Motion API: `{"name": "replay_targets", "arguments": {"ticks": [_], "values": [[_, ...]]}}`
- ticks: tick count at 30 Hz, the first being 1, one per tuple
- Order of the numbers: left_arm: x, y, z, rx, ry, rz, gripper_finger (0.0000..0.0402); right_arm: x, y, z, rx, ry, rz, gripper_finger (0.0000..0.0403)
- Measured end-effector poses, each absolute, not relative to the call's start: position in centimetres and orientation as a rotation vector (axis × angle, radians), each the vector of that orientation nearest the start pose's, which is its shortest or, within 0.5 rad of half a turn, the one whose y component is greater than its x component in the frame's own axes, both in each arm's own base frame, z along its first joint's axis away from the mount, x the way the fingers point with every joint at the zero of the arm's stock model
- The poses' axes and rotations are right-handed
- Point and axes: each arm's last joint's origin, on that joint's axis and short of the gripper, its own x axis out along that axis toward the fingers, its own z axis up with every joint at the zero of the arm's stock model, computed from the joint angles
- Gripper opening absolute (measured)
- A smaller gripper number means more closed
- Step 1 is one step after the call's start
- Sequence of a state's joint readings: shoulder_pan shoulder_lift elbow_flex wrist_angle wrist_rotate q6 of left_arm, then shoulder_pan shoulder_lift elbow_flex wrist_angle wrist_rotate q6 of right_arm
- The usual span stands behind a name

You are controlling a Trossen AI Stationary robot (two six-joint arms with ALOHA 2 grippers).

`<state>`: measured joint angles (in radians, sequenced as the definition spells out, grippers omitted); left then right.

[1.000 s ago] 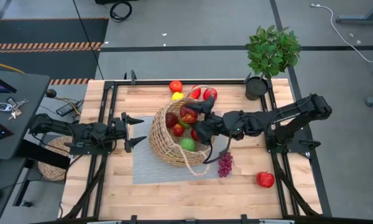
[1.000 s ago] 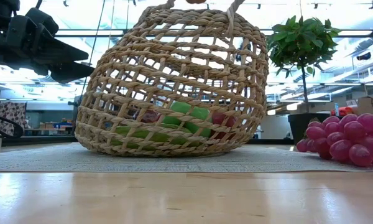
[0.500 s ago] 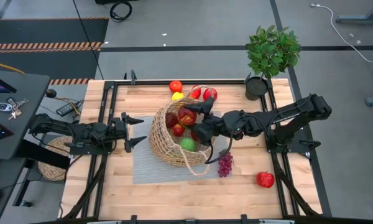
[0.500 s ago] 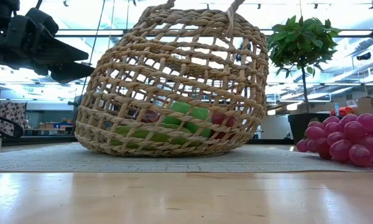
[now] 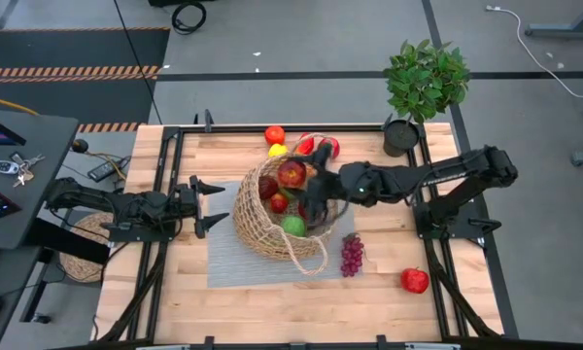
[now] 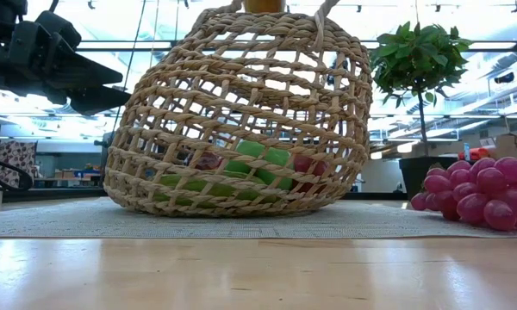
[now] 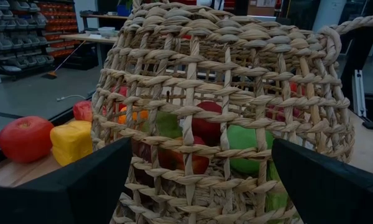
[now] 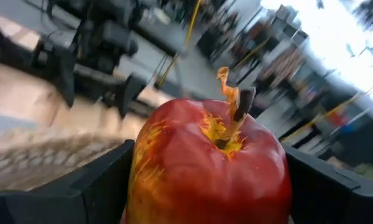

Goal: Build produce basket
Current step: Put the center right red apple into the mesh basket

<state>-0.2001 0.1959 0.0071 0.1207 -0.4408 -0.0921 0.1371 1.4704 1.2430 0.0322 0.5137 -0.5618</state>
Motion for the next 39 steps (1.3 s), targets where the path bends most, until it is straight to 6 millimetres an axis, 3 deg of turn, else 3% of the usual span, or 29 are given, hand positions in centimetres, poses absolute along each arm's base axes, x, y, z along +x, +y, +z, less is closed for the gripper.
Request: {"name": "replay_targets", "arguments": {"ticks": [13, 25, 39], "values": [[10.7, -0.9, 16.1, -0.070, 0.054, 0.243, 0.0394, 34.0, -0.6, 31.5, -0.174, 0.435, -0.171, 0.0356], [10.7, -0.9, 16.1, -0.070, 0.053, 0.244, 0.0394, 36.8, -1.4, 25.8, -0.139, 0.587, -0.167, 0.0361], [10.7, -0.9, 16.1, -0.070, 0.054, 0.243, 0.0394, 37.5, -1.4, 24.1, -0.118, 0.626, -0.148, 0.0364]]}}
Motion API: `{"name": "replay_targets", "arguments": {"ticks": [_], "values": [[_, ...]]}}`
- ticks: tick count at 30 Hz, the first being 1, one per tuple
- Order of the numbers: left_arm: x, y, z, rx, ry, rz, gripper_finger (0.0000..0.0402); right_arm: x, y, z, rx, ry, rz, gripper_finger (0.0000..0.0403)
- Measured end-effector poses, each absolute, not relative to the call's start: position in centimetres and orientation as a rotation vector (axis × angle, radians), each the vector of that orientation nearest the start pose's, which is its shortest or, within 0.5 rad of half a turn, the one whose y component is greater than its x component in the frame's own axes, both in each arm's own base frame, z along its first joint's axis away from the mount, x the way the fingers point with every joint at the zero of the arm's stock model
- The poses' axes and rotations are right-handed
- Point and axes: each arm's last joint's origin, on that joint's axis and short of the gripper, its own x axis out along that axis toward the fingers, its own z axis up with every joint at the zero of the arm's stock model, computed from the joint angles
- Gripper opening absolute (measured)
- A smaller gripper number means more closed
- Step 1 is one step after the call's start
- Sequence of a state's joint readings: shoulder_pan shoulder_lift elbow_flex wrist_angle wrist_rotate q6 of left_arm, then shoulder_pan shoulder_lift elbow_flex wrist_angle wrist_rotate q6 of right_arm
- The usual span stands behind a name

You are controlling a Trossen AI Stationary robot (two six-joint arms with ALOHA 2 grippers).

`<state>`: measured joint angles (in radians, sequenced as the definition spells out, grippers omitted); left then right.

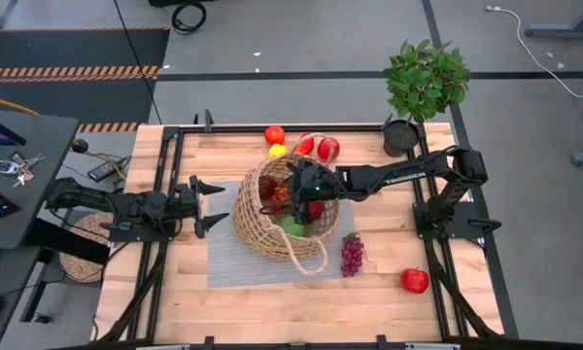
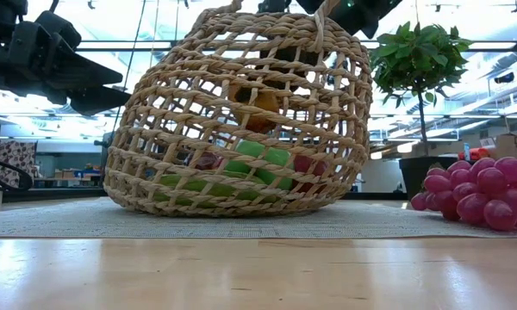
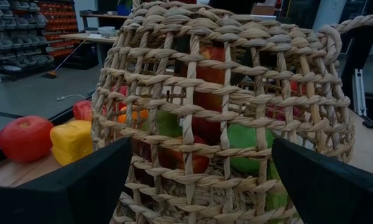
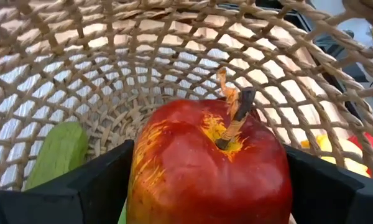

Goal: Build produce basket
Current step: Put the center right red apple into the mesh basket, then put the bottom red apple into the mesh basket

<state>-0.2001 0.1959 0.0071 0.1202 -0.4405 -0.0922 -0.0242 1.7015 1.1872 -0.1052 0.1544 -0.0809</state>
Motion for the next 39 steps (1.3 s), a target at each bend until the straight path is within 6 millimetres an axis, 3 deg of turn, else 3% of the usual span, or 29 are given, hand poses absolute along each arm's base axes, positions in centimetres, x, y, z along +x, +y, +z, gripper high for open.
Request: {"name": "replay_targets", "arguments": {"ticks": [7, 12, 19, 26, 32, 39], "values": [[10.7, -0.9, 16.1, -0.070, 0.054, 0.243, 0.0394, 37.5, -1.4, 24.1, -0.108, 0.626, -0.151, 0.0396], [10.7, -0.9, 16.1, -0.070, 0.054, 0.243, 0.0394, 37.6, -1.3, 24.9, -0.112, 0.650, -0.151, 0.0395], [10.7, -0.9, 16.1, -0.071, 0.053, 0.243, 0.0394, 37.8, -0.9, 27.9, -0.125, 0.715, -0.153, 0.0397], [10.7, -0.9, 16.1, -0.070, 0.054, 0.243, 0.0394, 37.4, 1.0, 31.7, -0.210, 0.772, -0.210, 0.0396], [10.7, -0.9, 16.1, -0.070, 0.054, 0.243, 0.0394, 35.7, 2.8, 34.0, -0.267, 0.814, -0.231, 0.0396], [10.7, -0.9, 16.1, -0.070, 0.054, 0.243, 0.0394, 31.5, 4.1, 36.9, -0.218, 0.788, -0.270, 0.0396]]}}
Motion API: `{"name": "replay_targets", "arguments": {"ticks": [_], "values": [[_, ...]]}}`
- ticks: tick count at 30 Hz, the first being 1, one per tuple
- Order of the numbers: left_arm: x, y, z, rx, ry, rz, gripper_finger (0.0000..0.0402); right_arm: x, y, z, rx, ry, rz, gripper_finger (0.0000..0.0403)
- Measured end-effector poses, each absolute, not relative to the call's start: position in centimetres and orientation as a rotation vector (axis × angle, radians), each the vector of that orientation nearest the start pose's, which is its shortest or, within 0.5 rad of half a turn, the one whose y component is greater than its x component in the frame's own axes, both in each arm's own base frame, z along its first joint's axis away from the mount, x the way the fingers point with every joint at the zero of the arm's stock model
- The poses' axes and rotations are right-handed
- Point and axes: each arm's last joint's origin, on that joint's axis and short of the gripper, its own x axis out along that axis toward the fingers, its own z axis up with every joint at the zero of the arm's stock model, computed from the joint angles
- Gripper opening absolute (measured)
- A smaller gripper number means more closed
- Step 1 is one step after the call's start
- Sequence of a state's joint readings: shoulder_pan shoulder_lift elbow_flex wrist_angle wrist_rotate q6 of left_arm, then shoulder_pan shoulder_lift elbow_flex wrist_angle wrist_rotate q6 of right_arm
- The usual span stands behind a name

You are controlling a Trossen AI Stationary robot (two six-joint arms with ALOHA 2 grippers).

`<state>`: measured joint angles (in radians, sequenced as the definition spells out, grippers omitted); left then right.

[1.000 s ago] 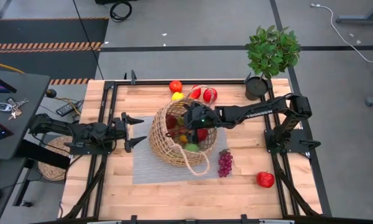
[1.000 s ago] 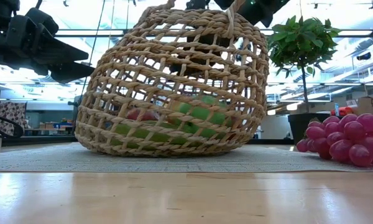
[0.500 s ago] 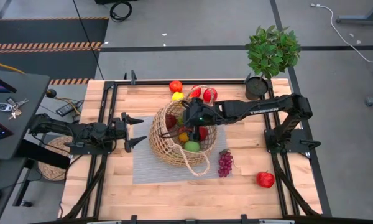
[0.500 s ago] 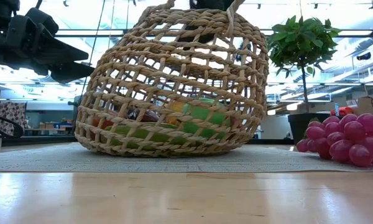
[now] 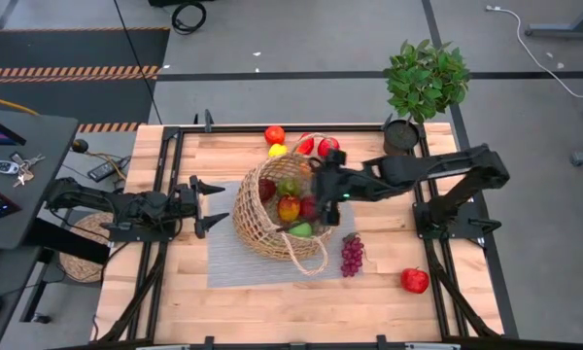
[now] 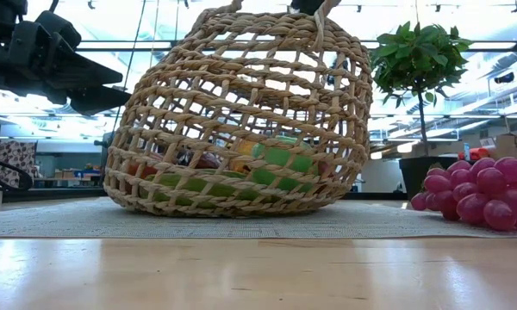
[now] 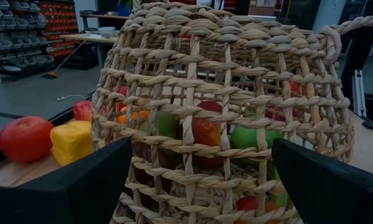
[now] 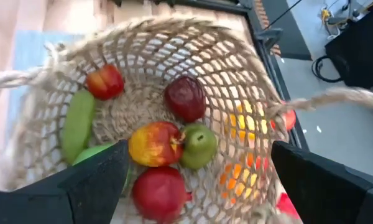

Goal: Build produce basket
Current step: Put the bottom red apple into the mesh basket

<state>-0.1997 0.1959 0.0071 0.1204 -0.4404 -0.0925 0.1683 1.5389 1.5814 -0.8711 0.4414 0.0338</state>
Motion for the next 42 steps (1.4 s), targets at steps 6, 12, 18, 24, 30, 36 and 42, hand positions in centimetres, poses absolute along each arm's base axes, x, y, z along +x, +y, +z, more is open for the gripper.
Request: {"name": "replay_targets", "arguments": {"ticks": [6, 12, 18, 24, 30, 36, 42], "values": [[10.7, -0.9, 16.1, -0.070, 0.054, 0.243, 0.0394, 27.3, 5.4, 36.4, -0.156, 0.772, -0.291, 0.0396], [10.7, -0.9, 16.1, -0.071, 0.053, 0.244, 0.0394, 23.8, 6.9, 34.9, -0.053, 0.761, -0.283, 0.0396], [10.7, -0.9, 16.1, -0.071, 0.054, 0.243, 0.0394, 21.3, 9.1, 33.2, 0.088, 0.847, -0.220, 0.0396], [10.7, -0.9, 16.1, -0.070, 0.054, 0.243, 0.0394, 19.4, 11.1, 30.6, 0.232, 1.051, -0.307, 0.0396], [10.7, -0.9, 16.1, -0.070, 0.054, 0.243, 0.0394, 18.4, 12.8, 28.0, 0.350, 1.270, -0.418, 0.0396], [10.7, -0.9, 16.1, -0.070, 0.054, 0.243, 0.0394, 17.9, 14.3, 25.5, 0.374, 1.501, -0.397, 0.0396], [10.7, -0.9, 16.1, -0.071, 0.054, 0.243, 0.0394, 17.7, 16.0, 24.0, 0.405, 1.645, -0.422, 0.0396]]}}
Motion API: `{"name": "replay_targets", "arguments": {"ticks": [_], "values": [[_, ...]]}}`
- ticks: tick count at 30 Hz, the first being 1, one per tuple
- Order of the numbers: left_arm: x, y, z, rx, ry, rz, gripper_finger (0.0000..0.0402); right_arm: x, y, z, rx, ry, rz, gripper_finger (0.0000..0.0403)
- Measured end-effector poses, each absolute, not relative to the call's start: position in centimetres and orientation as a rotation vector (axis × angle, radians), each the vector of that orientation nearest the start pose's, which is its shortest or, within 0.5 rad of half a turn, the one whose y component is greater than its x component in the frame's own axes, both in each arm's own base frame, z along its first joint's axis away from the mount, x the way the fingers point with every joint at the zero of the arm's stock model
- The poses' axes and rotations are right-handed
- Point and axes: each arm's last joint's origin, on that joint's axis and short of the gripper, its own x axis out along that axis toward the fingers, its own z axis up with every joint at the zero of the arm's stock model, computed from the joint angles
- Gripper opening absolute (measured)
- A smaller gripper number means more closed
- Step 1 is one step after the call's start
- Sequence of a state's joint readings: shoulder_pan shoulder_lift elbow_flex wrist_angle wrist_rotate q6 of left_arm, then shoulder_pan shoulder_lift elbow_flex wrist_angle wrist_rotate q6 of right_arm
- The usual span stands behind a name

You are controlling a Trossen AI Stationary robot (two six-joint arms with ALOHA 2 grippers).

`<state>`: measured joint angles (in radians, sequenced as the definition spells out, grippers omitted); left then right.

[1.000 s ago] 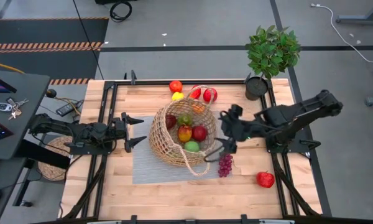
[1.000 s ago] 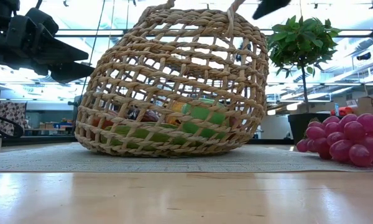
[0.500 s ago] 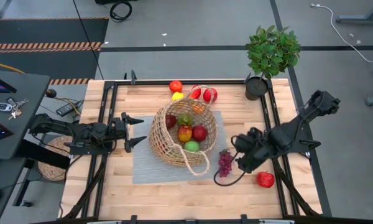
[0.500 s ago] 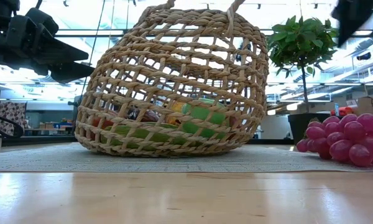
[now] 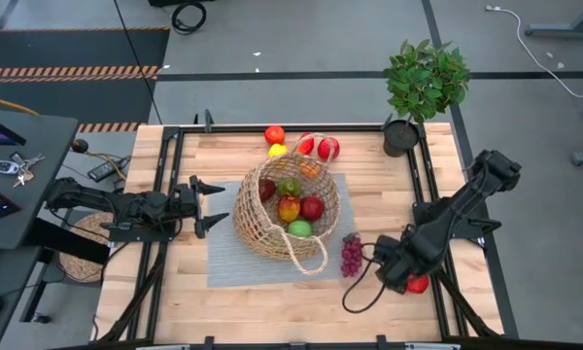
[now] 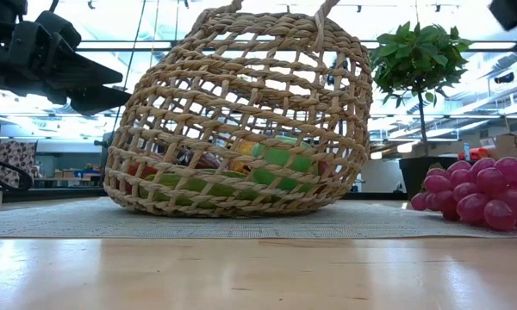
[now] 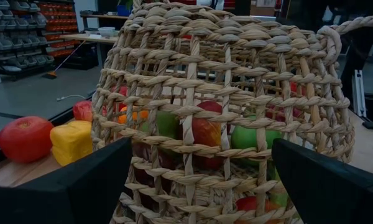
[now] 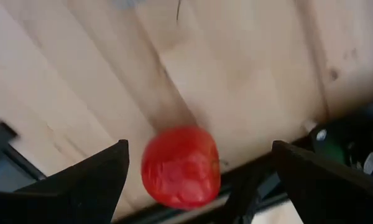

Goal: Build produce basket
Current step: Put the bottom red apple into the mesh basket

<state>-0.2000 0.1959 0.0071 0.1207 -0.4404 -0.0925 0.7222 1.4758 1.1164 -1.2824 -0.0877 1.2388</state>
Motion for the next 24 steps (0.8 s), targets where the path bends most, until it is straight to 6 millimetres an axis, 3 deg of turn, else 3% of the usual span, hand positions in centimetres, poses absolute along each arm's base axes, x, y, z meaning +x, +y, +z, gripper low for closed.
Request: {"name": "replay_targets", "arguments": {"ticks": [12, 24], "values": [[10.7, -0.9, 16.1, -0.071, 0.054, 0.243, 0.0394, 16.0, 19.5, 19.8, 0.125, 2.102, -0.255, 0.0394], [10.7, -0.9, 16.1, -0.070, 0.054, 0.243, 0.0394, 16.8, 20.5, 15.8, -0.107, 2.155, -0.219, 0.0351]]}}
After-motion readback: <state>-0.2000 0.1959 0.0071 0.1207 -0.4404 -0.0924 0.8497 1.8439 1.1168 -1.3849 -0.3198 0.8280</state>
